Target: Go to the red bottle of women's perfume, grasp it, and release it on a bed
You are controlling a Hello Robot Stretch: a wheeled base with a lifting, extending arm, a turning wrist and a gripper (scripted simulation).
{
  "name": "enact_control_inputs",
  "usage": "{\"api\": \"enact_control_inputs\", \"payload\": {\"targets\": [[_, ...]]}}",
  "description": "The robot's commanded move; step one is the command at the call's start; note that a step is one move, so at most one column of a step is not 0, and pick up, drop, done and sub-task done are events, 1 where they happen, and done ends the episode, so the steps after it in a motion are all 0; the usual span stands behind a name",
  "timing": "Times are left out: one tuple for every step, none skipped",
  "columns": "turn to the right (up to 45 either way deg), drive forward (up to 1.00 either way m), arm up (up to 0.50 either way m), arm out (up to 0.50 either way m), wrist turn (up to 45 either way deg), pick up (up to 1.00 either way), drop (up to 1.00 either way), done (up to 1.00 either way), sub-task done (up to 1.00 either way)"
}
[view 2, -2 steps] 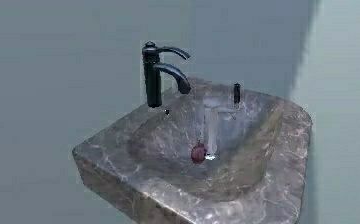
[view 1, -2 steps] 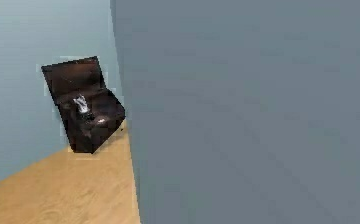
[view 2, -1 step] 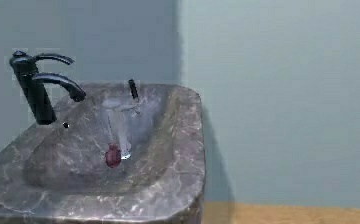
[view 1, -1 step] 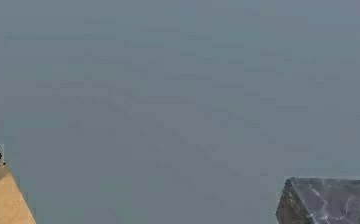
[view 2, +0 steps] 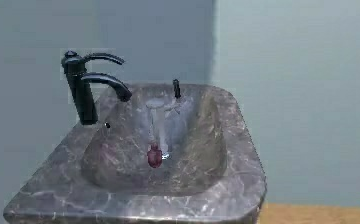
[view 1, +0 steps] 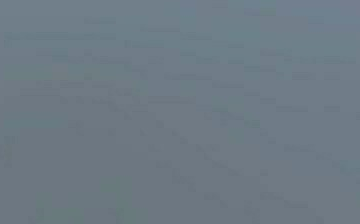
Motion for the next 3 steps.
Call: {"api": "enact_control_inputs", "payload": {"targets": [[-45.0, 0.00, 0.00, 0.00, 0.0, 0.00, 0.00, 0.00, 0.00], [-45.0, 0.00, 0.00, 0.00, 0.0, 0.00, 0.00, 0.00, 0.00], [-24.0, 0.00, 0.00, 0.00, 0.0, 0.00, 0.00, 0.00, 0.00]]}}
